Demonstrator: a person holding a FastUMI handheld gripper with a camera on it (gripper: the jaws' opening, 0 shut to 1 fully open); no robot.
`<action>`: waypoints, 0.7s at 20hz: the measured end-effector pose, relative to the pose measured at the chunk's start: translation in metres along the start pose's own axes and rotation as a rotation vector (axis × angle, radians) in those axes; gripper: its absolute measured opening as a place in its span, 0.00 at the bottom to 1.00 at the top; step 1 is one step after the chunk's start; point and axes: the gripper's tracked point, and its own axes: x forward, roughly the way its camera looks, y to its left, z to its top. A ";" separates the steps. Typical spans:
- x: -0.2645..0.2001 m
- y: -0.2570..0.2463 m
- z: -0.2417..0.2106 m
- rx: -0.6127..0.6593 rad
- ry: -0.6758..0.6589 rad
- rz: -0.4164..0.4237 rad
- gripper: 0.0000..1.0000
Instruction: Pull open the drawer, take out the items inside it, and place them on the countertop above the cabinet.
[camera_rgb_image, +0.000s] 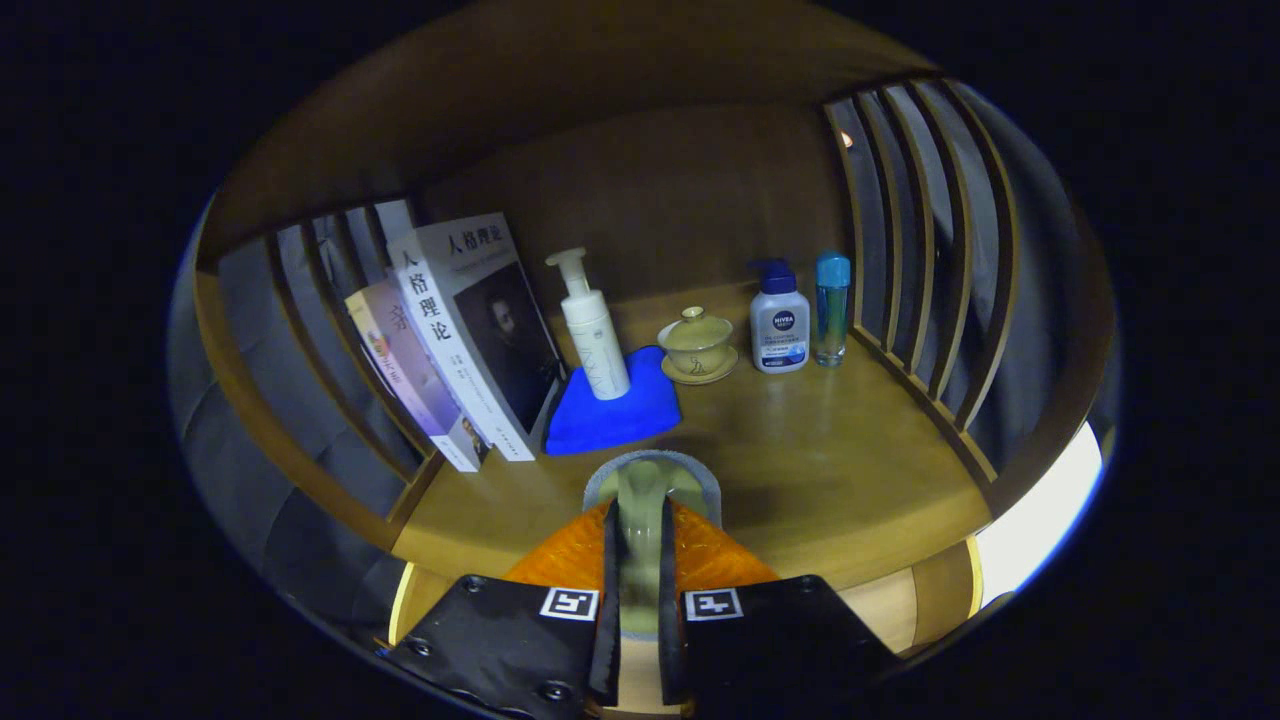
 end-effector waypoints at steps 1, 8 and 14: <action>0.006 -0.001 0.001 0.008 0.003 -0.004 0.18; 0.031 -0.005 0.009 -0.008 -0.021 -0.037 0.21; 0.013 0.000 0.029 -0.071 -0.159 -0.042 0.86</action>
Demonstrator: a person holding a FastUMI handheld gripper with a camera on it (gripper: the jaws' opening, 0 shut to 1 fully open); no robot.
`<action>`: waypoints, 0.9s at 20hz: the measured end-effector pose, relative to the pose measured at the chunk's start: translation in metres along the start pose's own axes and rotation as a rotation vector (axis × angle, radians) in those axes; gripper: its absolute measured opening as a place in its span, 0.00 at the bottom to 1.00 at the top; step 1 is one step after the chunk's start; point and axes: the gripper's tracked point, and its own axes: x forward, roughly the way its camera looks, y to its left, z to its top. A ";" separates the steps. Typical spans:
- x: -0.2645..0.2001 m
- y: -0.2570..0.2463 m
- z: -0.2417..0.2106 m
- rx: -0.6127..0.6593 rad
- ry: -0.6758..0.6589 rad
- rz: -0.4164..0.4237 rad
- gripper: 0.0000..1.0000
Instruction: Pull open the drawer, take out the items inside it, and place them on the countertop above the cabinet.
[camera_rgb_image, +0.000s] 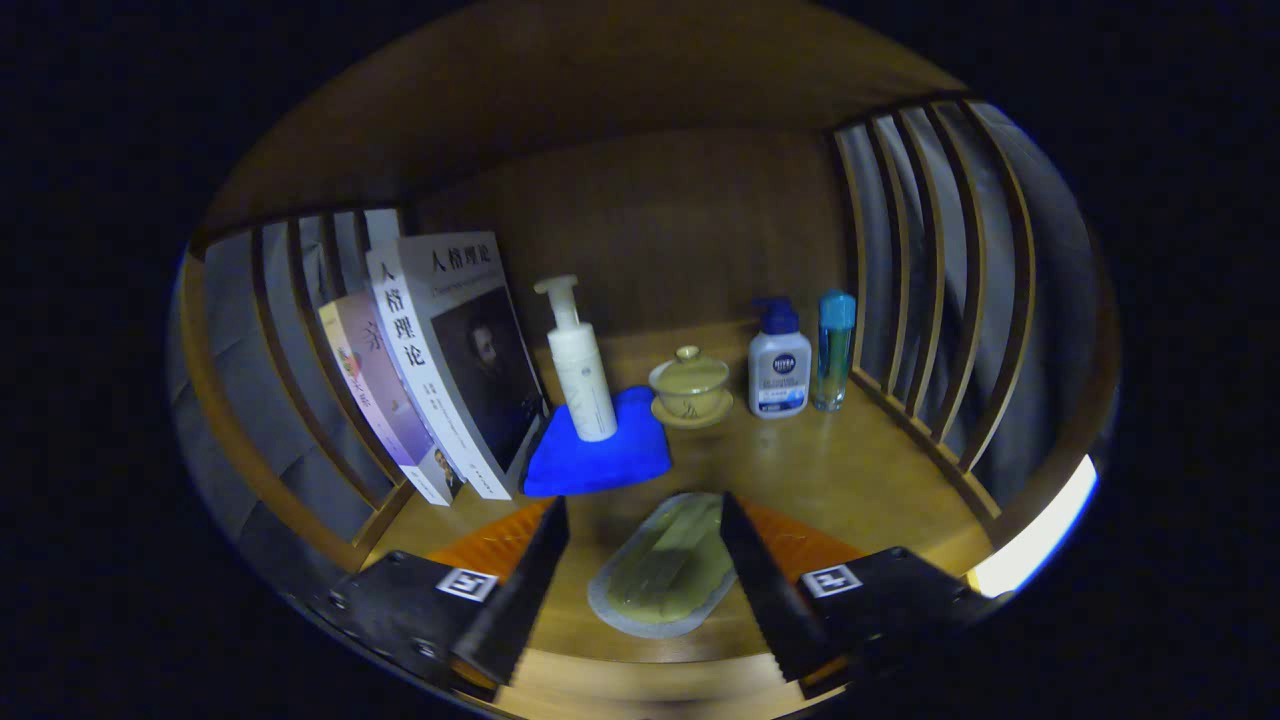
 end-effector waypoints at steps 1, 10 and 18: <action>-0.001 0.003 -0.001 -0.016 -0.019 0.003 1.00; -0.104 0.006 -0.023 -0.072 -0.158 0.071 0.98; -0.159 -0.024 -0.059 -0.101 -0.244 0.023 0.98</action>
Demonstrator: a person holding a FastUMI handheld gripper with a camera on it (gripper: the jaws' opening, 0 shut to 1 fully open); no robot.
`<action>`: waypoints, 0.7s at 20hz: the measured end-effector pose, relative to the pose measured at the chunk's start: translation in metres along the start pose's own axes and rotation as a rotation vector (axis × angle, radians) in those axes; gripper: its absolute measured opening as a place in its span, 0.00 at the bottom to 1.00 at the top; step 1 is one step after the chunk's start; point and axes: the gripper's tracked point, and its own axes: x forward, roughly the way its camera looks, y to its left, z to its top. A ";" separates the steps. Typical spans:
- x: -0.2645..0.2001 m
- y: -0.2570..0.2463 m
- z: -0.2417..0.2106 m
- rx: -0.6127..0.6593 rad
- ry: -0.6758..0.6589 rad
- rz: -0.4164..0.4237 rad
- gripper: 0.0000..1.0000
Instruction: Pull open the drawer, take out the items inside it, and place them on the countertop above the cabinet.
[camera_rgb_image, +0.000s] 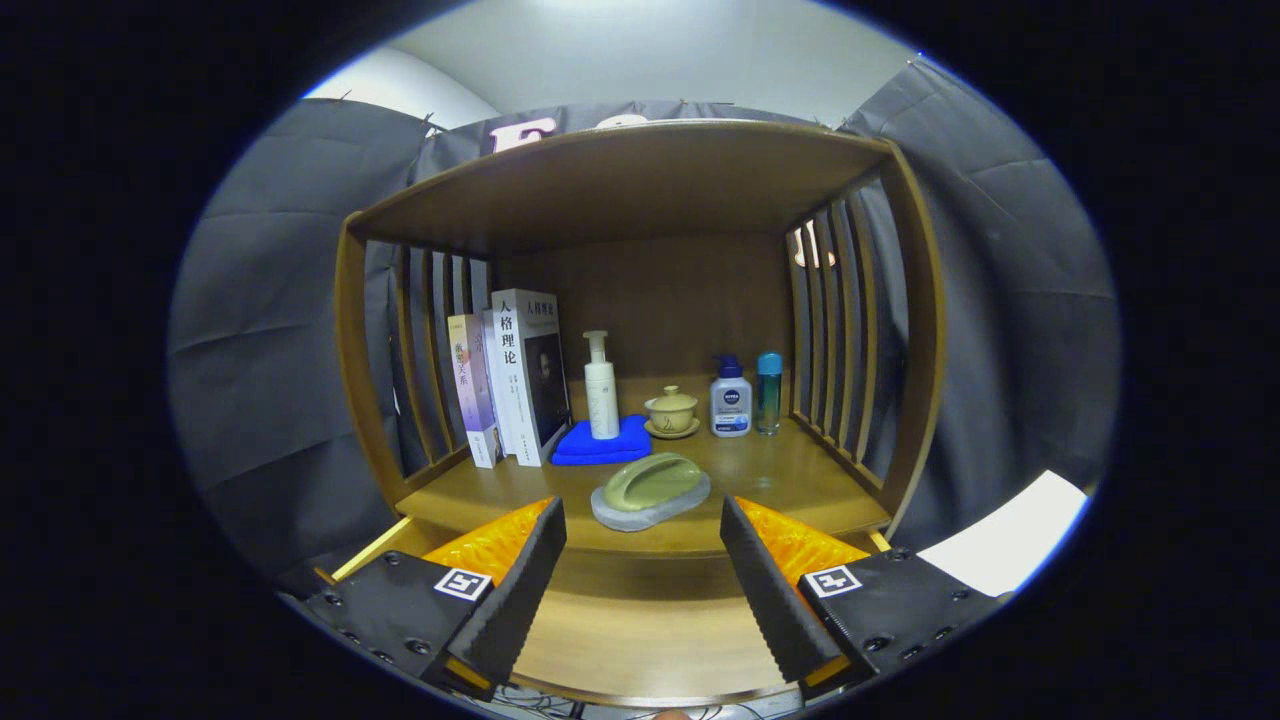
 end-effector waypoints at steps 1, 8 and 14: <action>-0.006 -0.001 -0.003 -0.013 -0.008 -0.004 0.98; -0.039 0.009 -0.030 -0.049 -0.048 0.008 0.98; -0.059 0.016 -0.058 -0.063 -0.064 0.009 0.98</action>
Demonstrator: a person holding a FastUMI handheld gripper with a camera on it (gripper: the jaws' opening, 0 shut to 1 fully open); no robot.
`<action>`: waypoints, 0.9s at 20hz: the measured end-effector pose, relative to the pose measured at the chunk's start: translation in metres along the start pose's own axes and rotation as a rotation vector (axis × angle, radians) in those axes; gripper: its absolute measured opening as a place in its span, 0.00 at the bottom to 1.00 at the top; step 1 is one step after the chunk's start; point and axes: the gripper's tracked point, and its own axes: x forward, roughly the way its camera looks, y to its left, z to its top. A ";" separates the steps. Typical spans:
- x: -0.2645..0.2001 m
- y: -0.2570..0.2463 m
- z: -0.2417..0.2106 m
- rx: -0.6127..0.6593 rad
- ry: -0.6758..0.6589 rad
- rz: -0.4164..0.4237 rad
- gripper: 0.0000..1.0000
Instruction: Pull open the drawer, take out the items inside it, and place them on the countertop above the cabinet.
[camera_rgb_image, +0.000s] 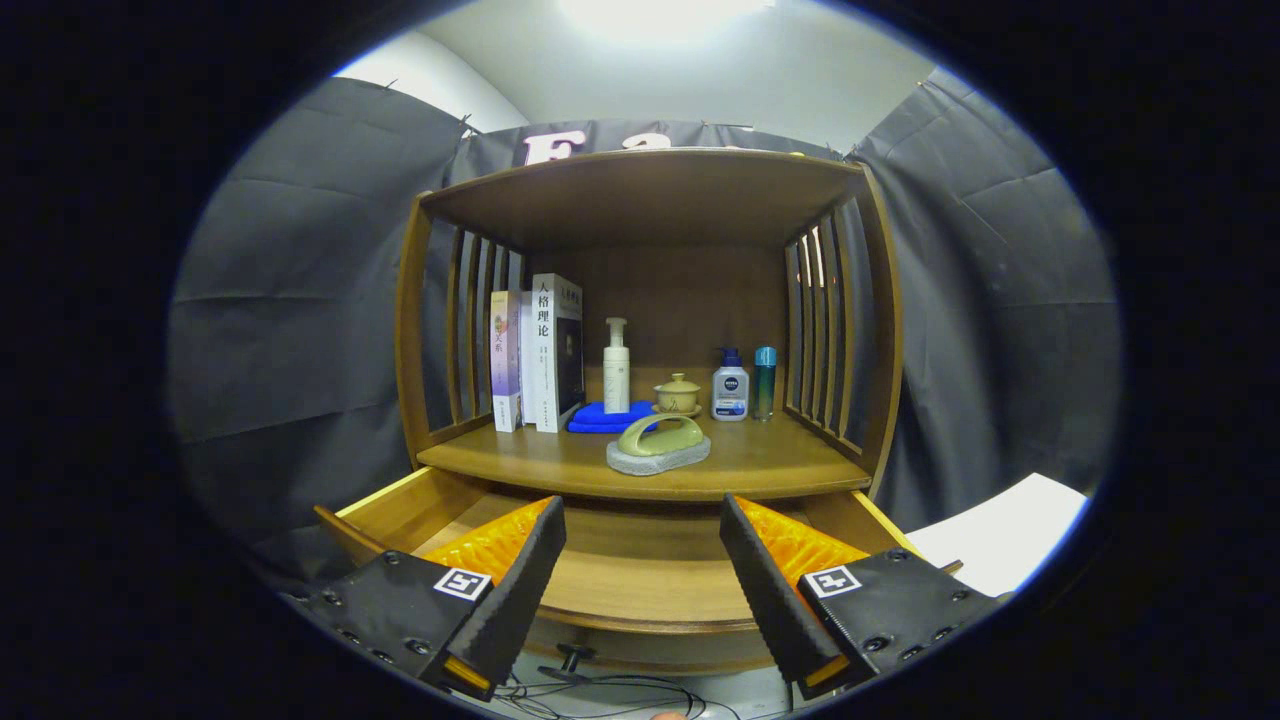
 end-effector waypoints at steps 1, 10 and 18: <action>-0.002 -0.001 -0.004 -0.002 -0.001 -0.008 0.98; -0.017 0.010 -0.033 -0.021 -0.005 -0.009 0.98; -0.015 0.011 -0.061 0.002 0.036 -0.019 0.99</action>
